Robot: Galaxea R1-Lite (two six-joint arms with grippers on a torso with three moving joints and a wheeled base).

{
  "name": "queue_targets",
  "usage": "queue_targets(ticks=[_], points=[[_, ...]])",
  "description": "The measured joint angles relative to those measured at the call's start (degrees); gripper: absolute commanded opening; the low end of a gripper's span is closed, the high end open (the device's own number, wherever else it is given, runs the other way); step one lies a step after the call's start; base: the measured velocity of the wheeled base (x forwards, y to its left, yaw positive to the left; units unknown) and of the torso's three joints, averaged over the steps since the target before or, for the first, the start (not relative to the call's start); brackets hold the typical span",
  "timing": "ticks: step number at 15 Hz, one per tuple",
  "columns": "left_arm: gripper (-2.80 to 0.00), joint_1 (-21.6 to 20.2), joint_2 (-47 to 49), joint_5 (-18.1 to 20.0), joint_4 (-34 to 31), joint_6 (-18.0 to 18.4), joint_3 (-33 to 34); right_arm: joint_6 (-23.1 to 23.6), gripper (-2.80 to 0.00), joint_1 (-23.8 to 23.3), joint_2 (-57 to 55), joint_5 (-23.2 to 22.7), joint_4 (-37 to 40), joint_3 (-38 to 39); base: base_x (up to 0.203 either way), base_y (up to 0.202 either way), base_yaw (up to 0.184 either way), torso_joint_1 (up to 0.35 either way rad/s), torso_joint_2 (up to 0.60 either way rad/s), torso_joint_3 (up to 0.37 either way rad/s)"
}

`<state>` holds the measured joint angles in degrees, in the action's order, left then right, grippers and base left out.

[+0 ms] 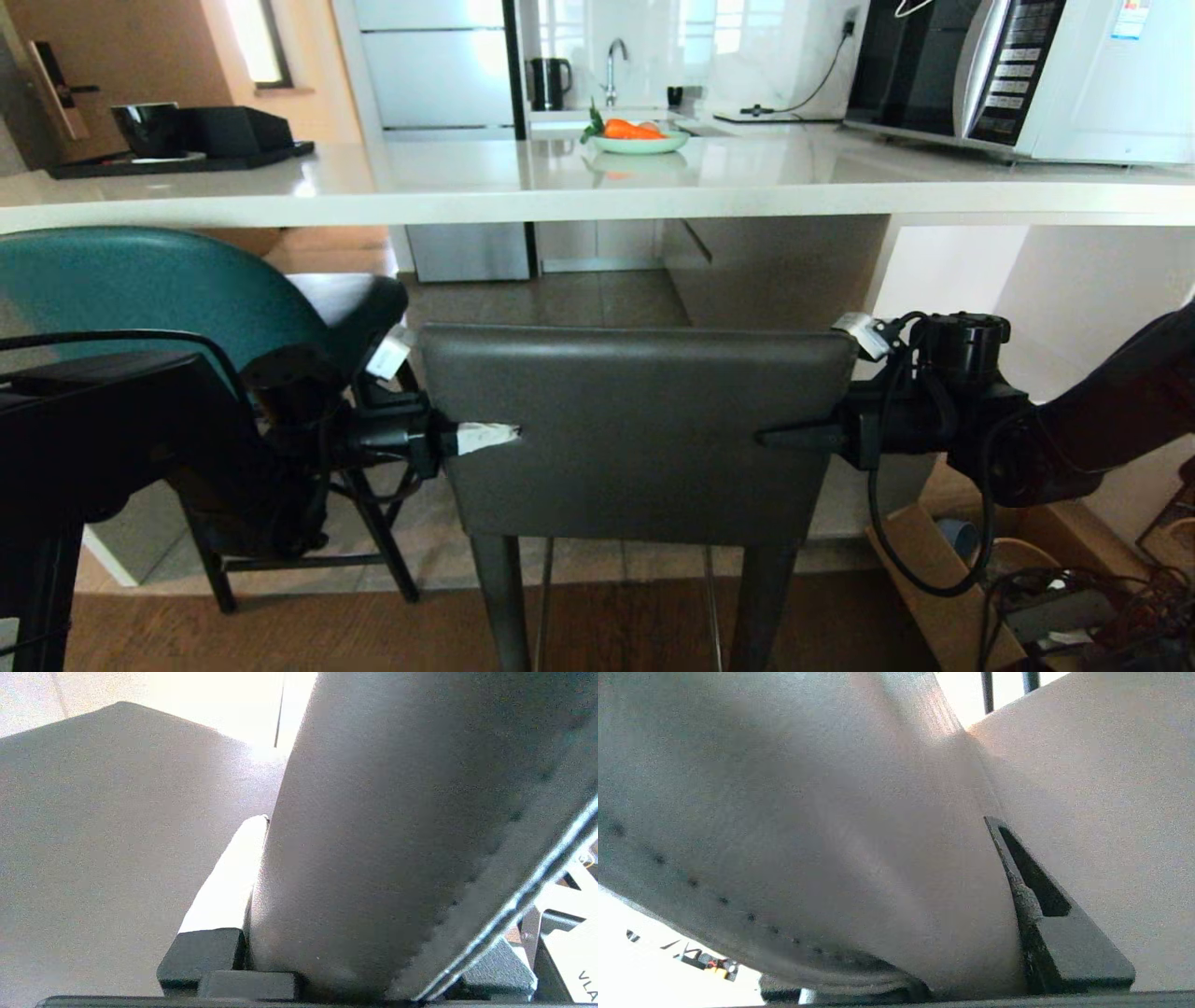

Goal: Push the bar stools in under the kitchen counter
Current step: Pull the gray chair out from under the dining table

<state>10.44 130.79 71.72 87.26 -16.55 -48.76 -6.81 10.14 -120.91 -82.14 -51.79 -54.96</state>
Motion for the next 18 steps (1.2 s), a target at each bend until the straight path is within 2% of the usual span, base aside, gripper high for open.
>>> queue_targets(ticks=[12,18], points=[[-2.8,0.12,0.18,0.2,-0.13,-0.01,-0.05,0.05,-2.8,0.0,-0.64,0.03,0.23,-0.41,-0.191,0.0,-0.002,0.002,0.0,0.002],[-2.8,0.12,0.46,0.28,-0.18,-0.12,-0.77,-0.24,-2.8,0.0,-1.93,-0.18,0.07,-1.47,-0.017,0.0,-0.001,0.0,0.0,0.0]])
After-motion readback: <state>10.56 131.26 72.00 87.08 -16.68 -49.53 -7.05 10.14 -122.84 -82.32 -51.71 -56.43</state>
